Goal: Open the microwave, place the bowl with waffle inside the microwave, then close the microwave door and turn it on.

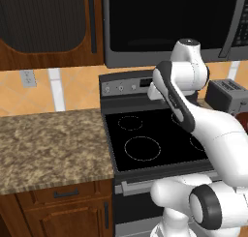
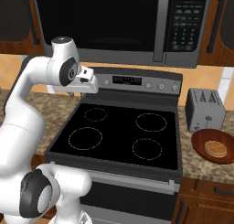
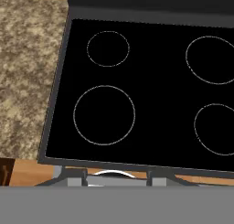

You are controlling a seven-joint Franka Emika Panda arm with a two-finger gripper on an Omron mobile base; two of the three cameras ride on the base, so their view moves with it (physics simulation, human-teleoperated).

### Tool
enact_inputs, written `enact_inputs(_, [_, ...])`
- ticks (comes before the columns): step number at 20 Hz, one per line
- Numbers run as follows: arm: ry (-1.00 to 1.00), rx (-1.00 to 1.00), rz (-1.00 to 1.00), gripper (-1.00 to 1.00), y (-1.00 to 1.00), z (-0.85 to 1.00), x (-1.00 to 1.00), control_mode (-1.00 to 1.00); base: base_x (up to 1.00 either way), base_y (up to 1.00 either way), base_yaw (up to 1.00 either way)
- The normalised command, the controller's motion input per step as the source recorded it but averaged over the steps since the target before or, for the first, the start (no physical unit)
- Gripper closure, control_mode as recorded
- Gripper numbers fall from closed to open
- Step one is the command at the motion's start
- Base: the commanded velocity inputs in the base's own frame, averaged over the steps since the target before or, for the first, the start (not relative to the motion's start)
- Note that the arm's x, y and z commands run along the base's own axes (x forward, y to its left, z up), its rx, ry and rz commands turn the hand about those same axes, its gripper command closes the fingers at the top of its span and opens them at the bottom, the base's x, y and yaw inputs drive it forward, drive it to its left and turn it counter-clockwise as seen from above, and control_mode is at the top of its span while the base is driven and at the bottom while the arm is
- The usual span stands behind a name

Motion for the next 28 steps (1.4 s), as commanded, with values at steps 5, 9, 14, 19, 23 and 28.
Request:
enact_inputs(5, [-0.33,0.07,-0.03,-1.0,-0.12,0.04,-0.3,-1.0,0.0,0.0,0.0])
enact_inputs(9, [-0.47,0.03,-0.05,-1.0,-0.21,0.17,-0.42,-1.0,0.0,0.0,0.0])
enact_inputs(14, [-0.32,0.05,-0.04,-1.0,-0.37,0.49,-0.3,-1.0,0.0,0.0,0.0])
enact_inputs(19, [-0.21,0.0,-0.08,-1.0,-0.78,0.7,-0.03,-1.0,0.0,0.0,0.0])
enact_inputs(23, [-0.11,0.0,-0.09,-1.0,-0.92,0.75,0.0,-1.0,0.0,0.0,0.0])
enact_inputs(28, [-0.02,0.0,-0.11,-1.0,-0.97,0.52,0.0,-1.0,0.0,0.0,0.0])
